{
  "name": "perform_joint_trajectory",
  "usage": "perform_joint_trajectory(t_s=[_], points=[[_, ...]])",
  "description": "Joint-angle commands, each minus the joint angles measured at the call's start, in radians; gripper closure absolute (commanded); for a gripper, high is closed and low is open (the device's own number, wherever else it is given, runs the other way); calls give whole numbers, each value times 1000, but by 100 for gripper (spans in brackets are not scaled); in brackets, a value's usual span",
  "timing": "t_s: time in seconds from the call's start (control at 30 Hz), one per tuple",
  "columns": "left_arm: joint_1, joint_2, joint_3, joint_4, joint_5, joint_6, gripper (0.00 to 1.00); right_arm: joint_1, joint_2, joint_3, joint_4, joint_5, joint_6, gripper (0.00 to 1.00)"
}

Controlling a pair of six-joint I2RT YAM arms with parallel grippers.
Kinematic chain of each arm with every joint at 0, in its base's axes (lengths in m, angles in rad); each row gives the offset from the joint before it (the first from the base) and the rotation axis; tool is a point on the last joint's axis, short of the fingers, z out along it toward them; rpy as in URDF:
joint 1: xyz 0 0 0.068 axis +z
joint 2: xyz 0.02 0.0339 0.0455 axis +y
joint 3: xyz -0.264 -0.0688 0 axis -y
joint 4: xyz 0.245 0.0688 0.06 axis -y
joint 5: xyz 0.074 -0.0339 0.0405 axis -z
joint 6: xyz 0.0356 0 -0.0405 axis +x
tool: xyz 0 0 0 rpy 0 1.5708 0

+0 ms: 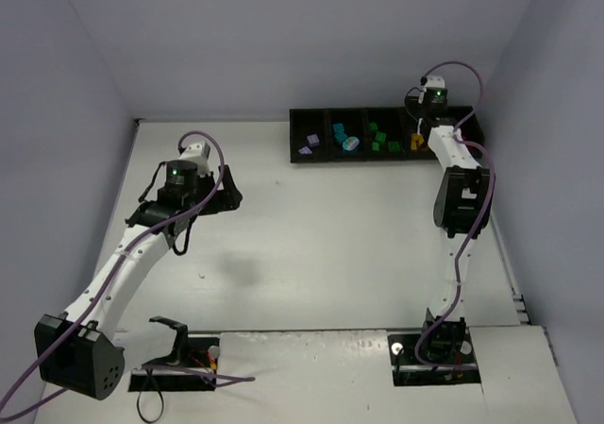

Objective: Sort the legos into containers by color

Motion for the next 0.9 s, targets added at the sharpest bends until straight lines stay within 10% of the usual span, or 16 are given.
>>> perform_joint_trajectory(t_s=[0.0,0.57,0.87], points=[[6,-44,7,3,-39,5,20,-5,-46,62,44,18,-24,36],[6,-274,101,-212,-259,44,19,-4,-570,-260,112,-185,217,1],[-20,-433,170,-296,-392,113,9,-5,-1067,-599,38,-206,254,0]])
